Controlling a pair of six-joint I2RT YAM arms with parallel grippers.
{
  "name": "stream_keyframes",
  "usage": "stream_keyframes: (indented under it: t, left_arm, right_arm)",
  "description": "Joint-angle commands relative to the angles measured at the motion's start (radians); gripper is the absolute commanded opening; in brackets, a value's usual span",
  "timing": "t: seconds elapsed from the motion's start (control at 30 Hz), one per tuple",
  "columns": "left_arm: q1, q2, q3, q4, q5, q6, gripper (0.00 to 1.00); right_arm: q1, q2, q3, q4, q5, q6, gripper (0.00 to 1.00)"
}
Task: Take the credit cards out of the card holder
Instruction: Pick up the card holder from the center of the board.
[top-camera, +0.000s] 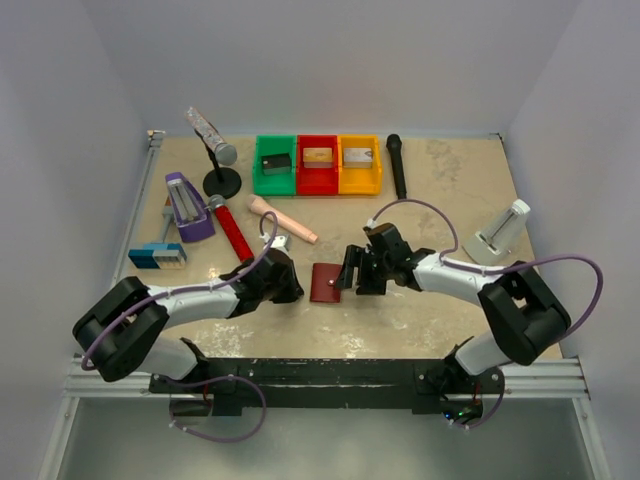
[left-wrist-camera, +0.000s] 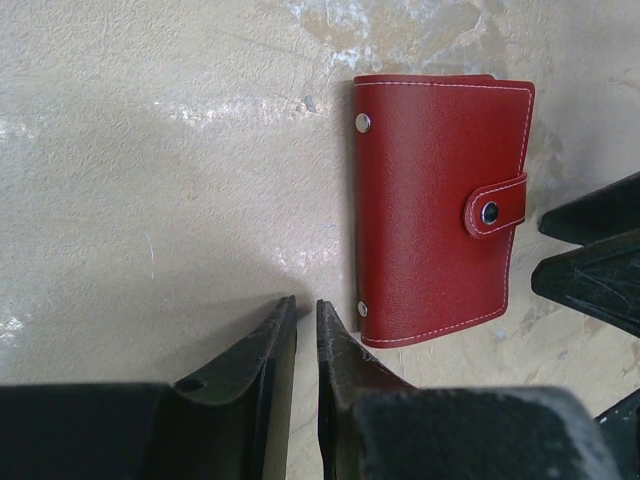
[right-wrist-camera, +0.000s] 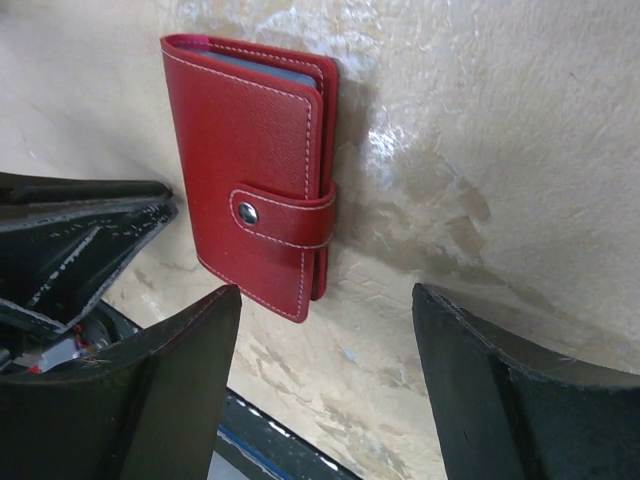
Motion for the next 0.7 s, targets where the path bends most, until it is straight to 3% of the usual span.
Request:
stream_keyframes:
  t: [0.0,0.23,0.67]
  left_arm:
    - [0.004,-0.030,-0.011,0.017,-0.009,-0.010,0.18]
    - [0.004,-0.033,-0.011,0.025,0.001,0.004,0.18]
    - [0.004,-0.019,-0.011,0.037,0.004,0.016,0.18]
  right_arm:
    - [0.000,0.013,0.053,0.065,-0.017,0.032,0.73]
    - [-0.044,0.080,0.101,0.088,-0.042,0.044,0.71]
    - [-0.085,0.155,0.147,0.155,-0.132,-0.029,0.54]
